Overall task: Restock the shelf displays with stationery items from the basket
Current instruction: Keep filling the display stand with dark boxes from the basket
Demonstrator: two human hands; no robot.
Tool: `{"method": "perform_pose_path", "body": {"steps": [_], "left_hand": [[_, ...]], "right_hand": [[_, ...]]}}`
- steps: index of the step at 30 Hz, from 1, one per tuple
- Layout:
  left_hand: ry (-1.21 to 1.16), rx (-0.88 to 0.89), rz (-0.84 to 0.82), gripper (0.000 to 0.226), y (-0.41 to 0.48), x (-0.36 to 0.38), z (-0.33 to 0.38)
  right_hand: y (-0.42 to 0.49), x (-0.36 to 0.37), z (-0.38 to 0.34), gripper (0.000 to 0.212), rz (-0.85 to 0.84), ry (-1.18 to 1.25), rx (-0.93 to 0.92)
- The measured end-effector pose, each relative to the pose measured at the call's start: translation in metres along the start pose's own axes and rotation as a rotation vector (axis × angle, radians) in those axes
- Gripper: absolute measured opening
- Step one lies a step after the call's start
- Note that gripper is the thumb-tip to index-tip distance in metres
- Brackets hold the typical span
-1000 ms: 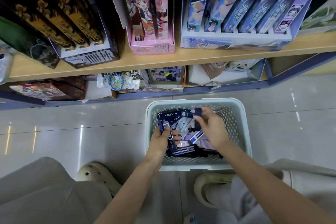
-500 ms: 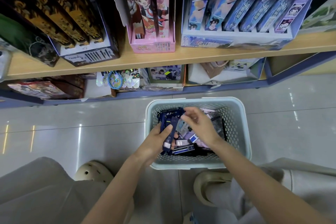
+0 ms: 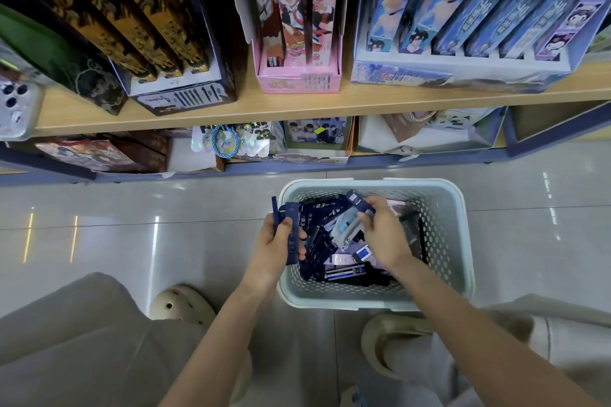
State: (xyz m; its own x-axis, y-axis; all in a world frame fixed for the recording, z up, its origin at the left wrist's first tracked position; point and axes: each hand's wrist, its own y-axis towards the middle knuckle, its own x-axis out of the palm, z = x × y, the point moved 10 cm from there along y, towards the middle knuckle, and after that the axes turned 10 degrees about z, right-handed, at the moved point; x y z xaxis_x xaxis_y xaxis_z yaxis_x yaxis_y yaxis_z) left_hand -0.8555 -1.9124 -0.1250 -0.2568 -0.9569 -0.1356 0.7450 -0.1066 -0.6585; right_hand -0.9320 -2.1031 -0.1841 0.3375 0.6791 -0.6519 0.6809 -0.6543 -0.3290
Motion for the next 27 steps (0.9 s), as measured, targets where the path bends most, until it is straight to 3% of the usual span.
{"method": "perform_pose_path", "body": {"steps": [2,5,7,12,15,18,20,25,27], "left_hand": [[-0.008,0.003,0.015,0.013,0.002,-0.004,0.002],[-0.001,0.01,0.02,0.012,0.003,-0.009,0.002],[-0.001,0.015,0.009,0.014,0.001,-0.011,0.003],[-0.021,0.007,0.012,0.017,0.001,-0.016,0.0],[-0.003,-0.004,0.032,0.016,0.002,-0.016,-0.005],[0.023,-0.004,0.033,0.015,0.002,-0.016,-0.008],[0.029,-0.006,0.034,0.016,0.001,-0.017,-0.009],[0.013,-0.006,0.044,0.018,0.001,-0.02,-0.007],[0.006,-0.006,0.048,0.017,0.001,-0.021,-0.007]], "right_hand": [[-0.014,0.022,-0.004,0.008,-0.077,0.266,0.169],[-0.021,0.058,0.006,0.017,-0.146,0.461,0.446],[-0.019,0.071,0.01,0.023,-0.121,0.576,0.611],[-0.024,0.076,0.009,0.011,0.047,0.734,0.847],[-0.025,0.084,0.002,0.017,0.066,0.897,0.917],[-0.017,0.087,0.004,0.056,0.087,0.907,0.97],[-0.014,0.083,0.007,0.066,0.107,0.812,0.977],[-0.014,0.076,0.005,0.04,0.094,0.794,0.939],[-0.016,0.069,0.006,0.047,0.09,0.744,0.901]]}}
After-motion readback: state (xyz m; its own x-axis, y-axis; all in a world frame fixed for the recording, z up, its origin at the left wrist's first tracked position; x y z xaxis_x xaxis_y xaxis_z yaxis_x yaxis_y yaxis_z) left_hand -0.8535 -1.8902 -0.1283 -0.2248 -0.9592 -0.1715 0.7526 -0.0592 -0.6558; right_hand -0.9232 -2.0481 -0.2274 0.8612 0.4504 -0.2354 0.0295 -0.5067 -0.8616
